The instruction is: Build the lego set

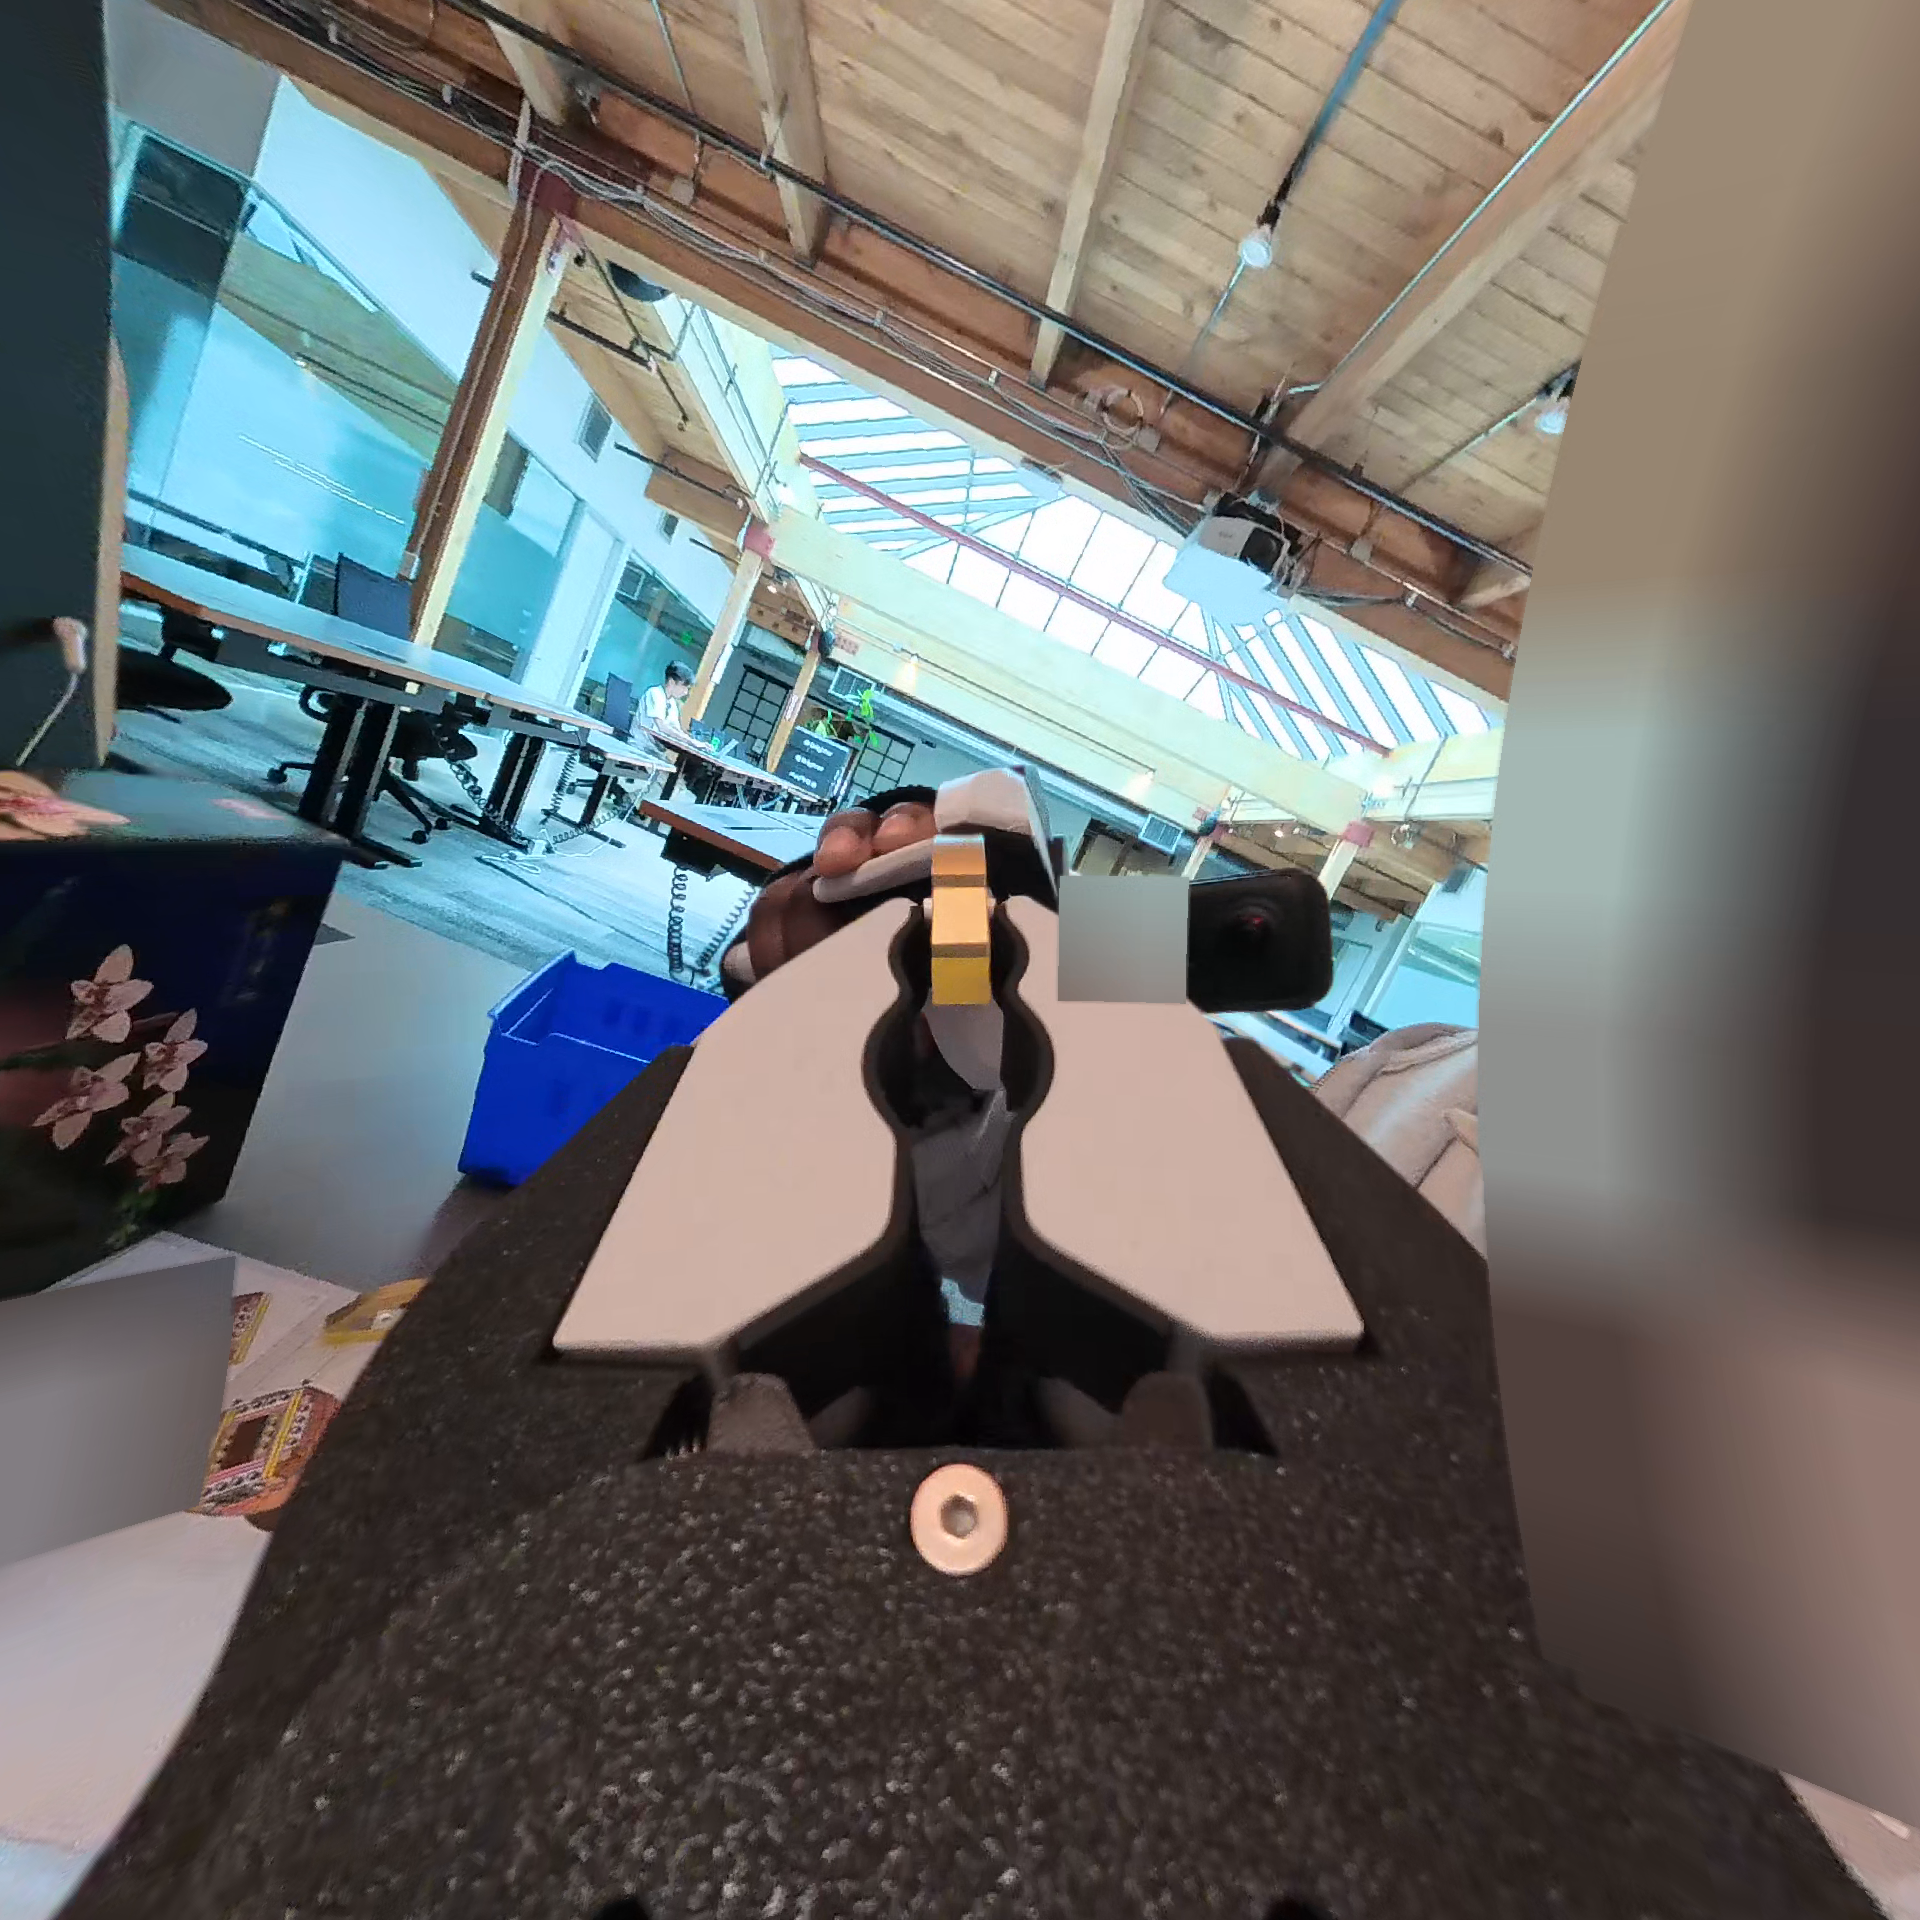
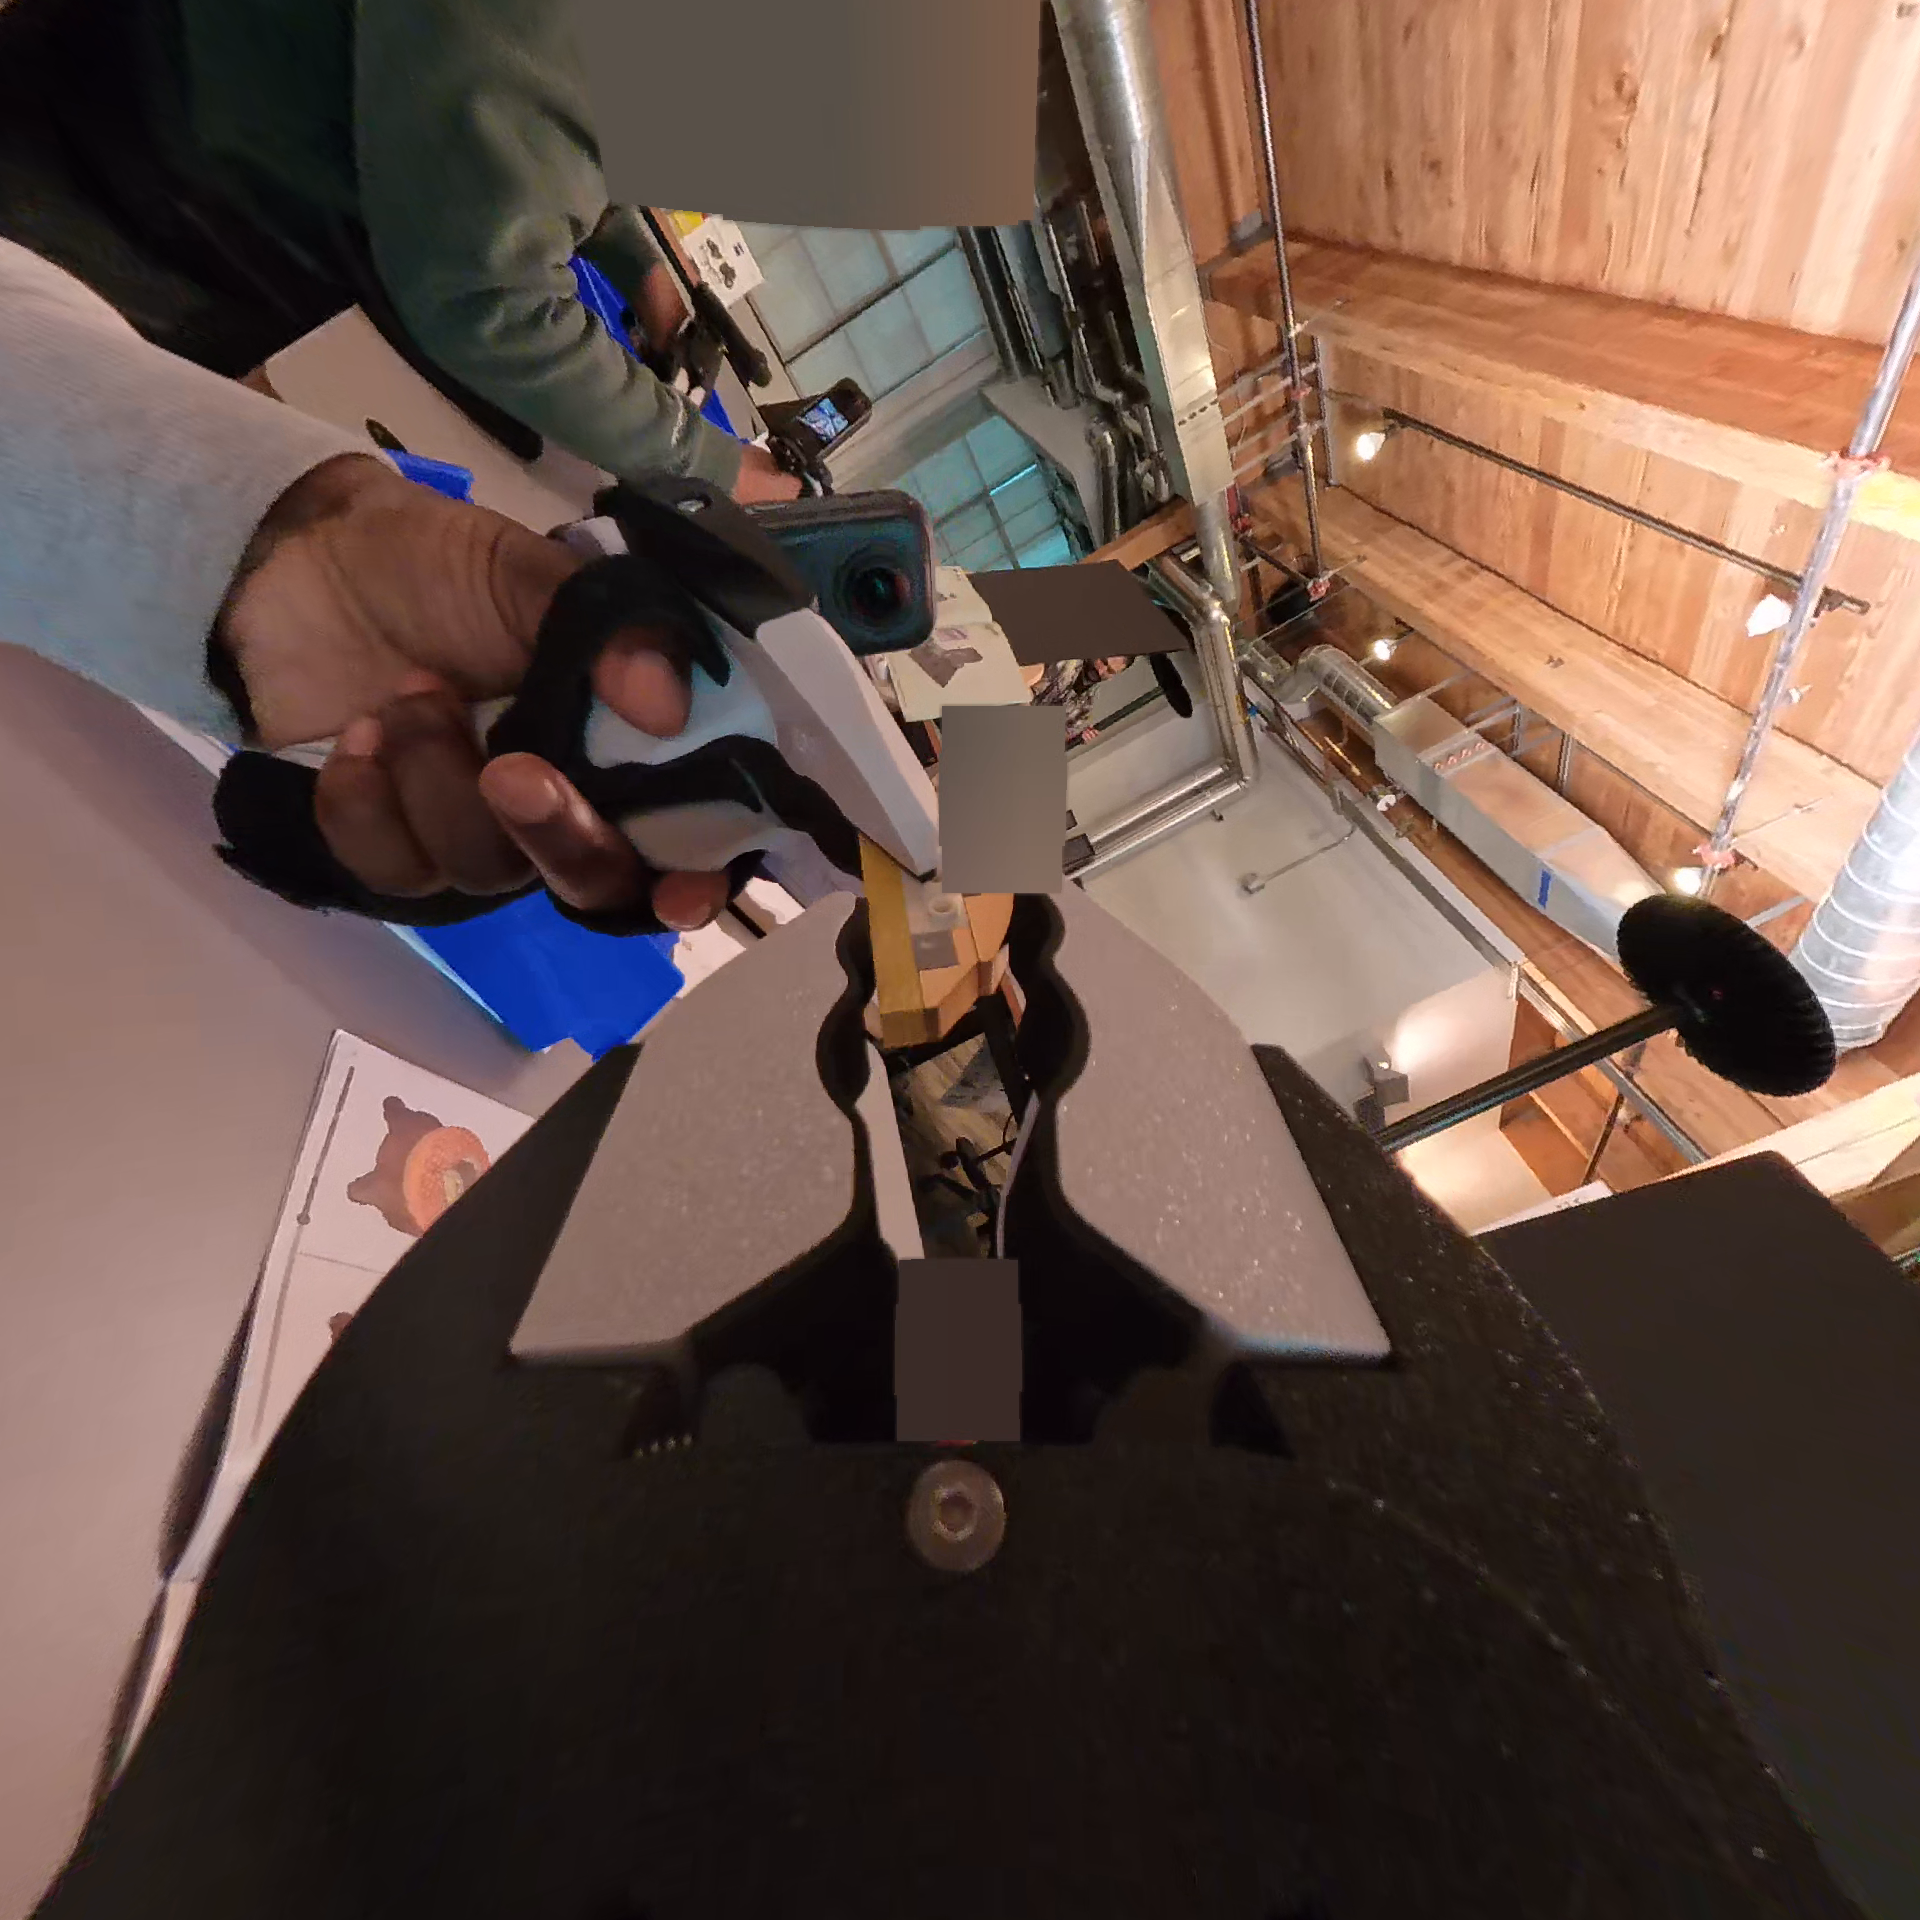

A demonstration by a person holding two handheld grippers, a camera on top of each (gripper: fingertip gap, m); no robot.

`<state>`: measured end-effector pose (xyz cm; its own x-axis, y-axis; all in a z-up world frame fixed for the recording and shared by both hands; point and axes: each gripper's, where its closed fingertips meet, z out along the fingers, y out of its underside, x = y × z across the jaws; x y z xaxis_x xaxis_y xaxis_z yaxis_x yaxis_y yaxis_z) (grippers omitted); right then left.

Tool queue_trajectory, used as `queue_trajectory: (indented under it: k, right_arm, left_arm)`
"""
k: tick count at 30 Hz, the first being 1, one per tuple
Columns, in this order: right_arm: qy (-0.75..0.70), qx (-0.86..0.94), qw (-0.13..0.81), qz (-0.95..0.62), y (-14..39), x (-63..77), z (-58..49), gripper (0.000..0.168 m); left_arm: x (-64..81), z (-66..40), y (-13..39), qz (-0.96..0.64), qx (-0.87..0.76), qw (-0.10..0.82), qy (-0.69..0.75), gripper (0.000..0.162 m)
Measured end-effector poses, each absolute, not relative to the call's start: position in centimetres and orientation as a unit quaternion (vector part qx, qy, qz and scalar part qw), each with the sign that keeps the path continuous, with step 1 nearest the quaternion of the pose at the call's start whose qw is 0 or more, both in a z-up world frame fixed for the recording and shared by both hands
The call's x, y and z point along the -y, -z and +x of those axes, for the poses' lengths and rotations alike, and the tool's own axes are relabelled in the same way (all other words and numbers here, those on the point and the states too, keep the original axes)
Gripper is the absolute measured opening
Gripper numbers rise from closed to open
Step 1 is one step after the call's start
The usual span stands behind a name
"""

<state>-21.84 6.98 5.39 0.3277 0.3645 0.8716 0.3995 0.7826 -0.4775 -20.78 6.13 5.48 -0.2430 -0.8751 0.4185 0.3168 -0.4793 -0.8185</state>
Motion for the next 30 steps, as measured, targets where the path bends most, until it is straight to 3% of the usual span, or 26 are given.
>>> queue_trajectory:
  k: [10, 15, 23, 24, 27, 29, 30]
  right_arm:
    - [-0.017, 0.582, 0.742, -0.333, -4.9, -7.2, -21.8, 0.025]
    - [-0.019, 0.569, 0.757, -0.321, -5.0, -7.1, -22.0, 0.041]
    - [-0.032, 0.579, 0.738, -0.344, -4.4, -7.6, -22.4, 0.027]
    - [-0.050, 0.574, 0.736, -0.356, -4.4, -7.6, -22.3, 0.027]
    - [-0.141, 0.564, 0.709, -0.399, -4.0, -7.3, -21.9, 0.027]
    - [-0.190, 0.558, 0.688, -0.423, -3.7, -7.1, -21.7, 0.028]
    - [-0.203, 0.554, 0.682, -0.431, -3.5, -7.1, -21.6, 0.028]
  left_arm:
    - [-6.5, -20.8, -5.0, -0.460, -0.264, 0.385, 0.755, 0.010]
    - [-6.8, -20.8, -4.4, -0.473, -0.253, 0.366, 0.761, 0.010]
    - [-6.3, -20.5, -4.5, -0.472, -0.267, 0.354, 0.762, 0.010]
    - [-6.0, -20.5, -4.5, -0.465, -0.285, 0.365, 0.754, 0.013]
    - [-5.4, -21.4, -4.5, -0.435, -0.376, 0.443, 0.688, 0.052]
    - [-6.6, -21.9, -3.7, -0.436, -0.439, 0.555, 0.555, 0.055]
    - [-6.7, -22.1, -3.4, -0.426, -0.473, 0.592, 0.495, 0.049]
